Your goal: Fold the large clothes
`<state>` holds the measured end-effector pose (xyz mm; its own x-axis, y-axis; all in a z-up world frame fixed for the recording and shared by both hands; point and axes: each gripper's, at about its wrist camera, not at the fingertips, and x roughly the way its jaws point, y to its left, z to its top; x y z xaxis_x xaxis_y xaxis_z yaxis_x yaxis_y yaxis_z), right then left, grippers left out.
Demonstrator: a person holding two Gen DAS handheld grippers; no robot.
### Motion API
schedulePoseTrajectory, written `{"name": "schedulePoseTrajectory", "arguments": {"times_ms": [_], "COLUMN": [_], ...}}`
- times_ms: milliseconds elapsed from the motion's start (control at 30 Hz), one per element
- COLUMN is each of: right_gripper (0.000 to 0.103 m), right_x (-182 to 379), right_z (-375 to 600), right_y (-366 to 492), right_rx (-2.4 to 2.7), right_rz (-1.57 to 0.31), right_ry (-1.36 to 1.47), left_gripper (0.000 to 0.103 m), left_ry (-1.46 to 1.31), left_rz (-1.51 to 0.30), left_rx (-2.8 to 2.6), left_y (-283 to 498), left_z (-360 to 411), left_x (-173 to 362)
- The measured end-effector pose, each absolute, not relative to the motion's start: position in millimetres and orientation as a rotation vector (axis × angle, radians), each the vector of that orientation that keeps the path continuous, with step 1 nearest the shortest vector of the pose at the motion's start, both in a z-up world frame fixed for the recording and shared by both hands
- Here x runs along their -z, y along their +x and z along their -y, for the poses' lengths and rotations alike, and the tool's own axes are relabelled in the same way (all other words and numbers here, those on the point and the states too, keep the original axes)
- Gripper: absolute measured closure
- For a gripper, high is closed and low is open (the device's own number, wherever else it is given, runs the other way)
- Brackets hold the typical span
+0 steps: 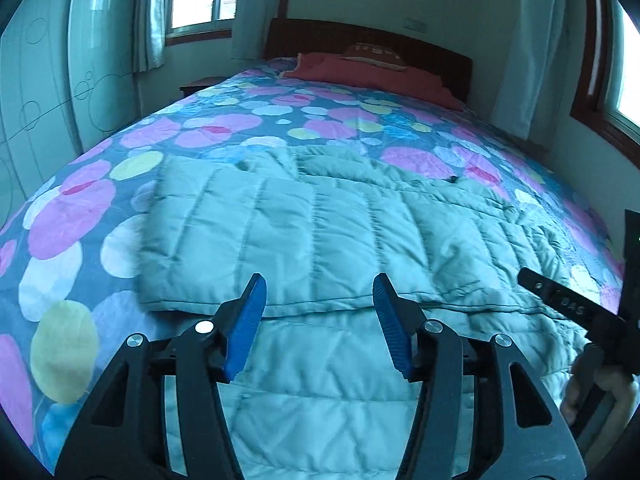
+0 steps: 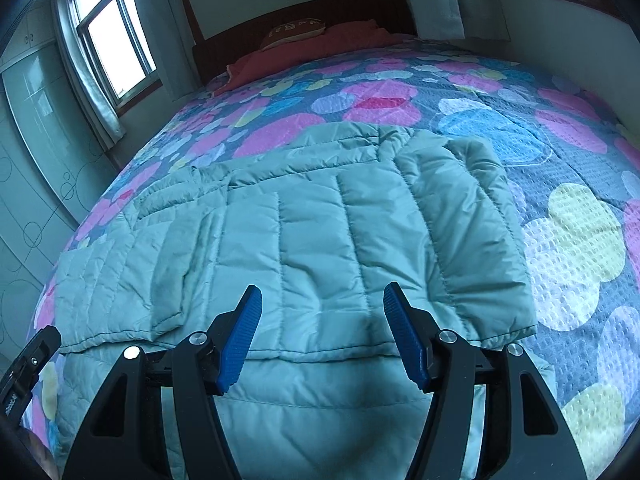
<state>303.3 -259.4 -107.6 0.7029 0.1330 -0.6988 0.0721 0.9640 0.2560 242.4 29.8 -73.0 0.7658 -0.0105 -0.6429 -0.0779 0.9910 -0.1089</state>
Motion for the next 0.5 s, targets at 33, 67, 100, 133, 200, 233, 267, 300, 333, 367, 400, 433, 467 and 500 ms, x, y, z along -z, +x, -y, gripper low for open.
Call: {"name": "schedulePoseTrajectory", "arguments": {"times_ms": [33, 67, 100, 133, 200, 233, 267, 300, 333, 367, 400, 433, 467, 500], "right_gripper": [0.04, 0.04, 0.04, 0.04, 0.04, 0.04, 0.04, 0.04, 0.04, 0.044, 0.06, 0.069, 0.086, 0.093], "right_x": [104.4, 101.8, 99.9, 98.8, 100.9, 103.7, 107.4, 111.5, 115.6, 118.7, 120.8, 122.1, 121.8, 119.6], "right_z": [252.0, 242.8, 233.8, 225.8, 213.0, 205.5, 199.8, 194.1, 189.0, 183.8, 179.3, 176.9, 175.3, 175.3], "right_y": [304.0, 306.7, 309.9, 313.4, 320.4, 325.5, 329.9, 334.6, 338.0, 340.5, 341.6, 341.3, 341.3, 340.3], "right_rx": [-0.053, -0.068, -0.082, -0.094, -0.118, -0.129, -0.136, -0.138, -0.139, -0.139, -0.138, -0.15, -0.172, -0.184], "right_rz": [-0.794, -0.794, -0.795, -0.798, -0.814, -0.827, -0.841, -0.856, -0.869, -0.877, -0.879, -0.882, -0.883, -0.876], "right_ry": [0.272, 0.268, 0.262, 0.257, 0.262, 0.267, 0.27, 0.271, 0.269, 0.26, 0.247, 0.243, 0.251, 0.255], "left_gripper": [0.048, 0.048, 0.048, 0.048, 0.048, 0.048, 0.048, 0.048, 0.048, 0.048, 0.048, 0.048, 0.048, 0.048], "left_ry": [-0.141, -0.154, -0.168, -0.18, -0.192, -0.194, -0.196, -0.198, -0.2, -0.199, -0.198, -0.198, -0.199, -0.199], "left_rz": [-0.702, -0.704, -0.706, -0.706, -0.706, -0.708, -0.714, -0.719, -0.725, -0.73, -0.733, -0.735, -0.737, -0.737], "left_rx": [-0.063, -0.088, -0.109, -0.128, -0.163, -0.176, -0.189, -0.197, -0.204, -0.208, -0.211, -0.212, -0.209, -0.206], "left_y": [242.2, 241.9, 241.7, 241.7, 241.6, 242.5, 243.8, 244.7, 246.1, 247.2, 247.7, 248.8, 249.6, 250.5], "left_z": [-42.5, -55.6, -67.3, -78.8, -97.3, -104.7, -111.5, -116.7, -121.2, -124.1, -125.7, -127.4, -127.7, -128.0], "left_x": [73.8, 74.7, 75.3, 76.2, 78.6, 80.0, 82.1, 84.3, 86.5, 88.5, 90.4, 91.4, 92.5, 92.4]}}
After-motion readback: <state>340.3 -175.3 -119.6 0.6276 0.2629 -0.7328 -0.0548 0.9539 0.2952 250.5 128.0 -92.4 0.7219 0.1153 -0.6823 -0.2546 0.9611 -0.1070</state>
